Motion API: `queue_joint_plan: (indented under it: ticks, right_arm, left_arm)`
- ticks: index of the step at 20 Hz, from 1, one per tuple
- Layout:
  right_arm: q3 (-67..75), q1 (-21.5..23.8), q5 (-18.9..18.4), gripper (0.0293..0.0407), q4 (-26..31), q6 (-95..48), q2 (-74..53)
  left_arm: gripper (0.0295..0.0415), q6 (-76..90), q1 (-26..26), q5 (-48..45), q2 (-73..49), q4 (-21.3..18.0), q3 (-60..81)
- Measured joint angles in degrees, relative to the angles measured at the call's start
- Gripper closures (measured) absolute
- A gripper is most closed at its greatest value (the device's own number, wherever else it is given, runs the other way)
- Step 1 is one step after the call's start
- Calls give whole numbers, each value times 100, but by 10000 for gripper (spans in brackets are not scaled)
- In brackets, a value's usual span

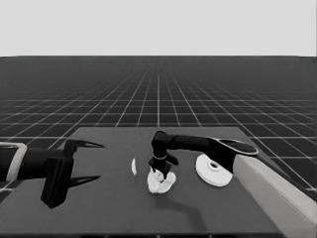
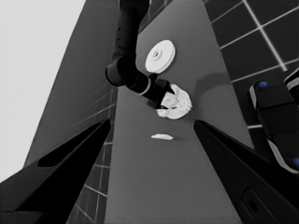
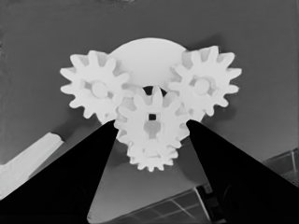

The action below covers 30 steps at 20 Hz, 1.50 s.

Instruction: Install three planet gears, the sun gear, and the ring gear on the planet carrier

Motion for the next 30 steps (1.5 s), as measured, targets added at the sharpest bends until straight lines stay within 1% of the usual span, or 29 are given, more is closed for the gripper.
queue_joint_plan:
  ticks: [30]
  right_arm:
    - [0,0,0,390,0,1800,0]
  left_arm:
    - [326,0,0,0,0,0,0]
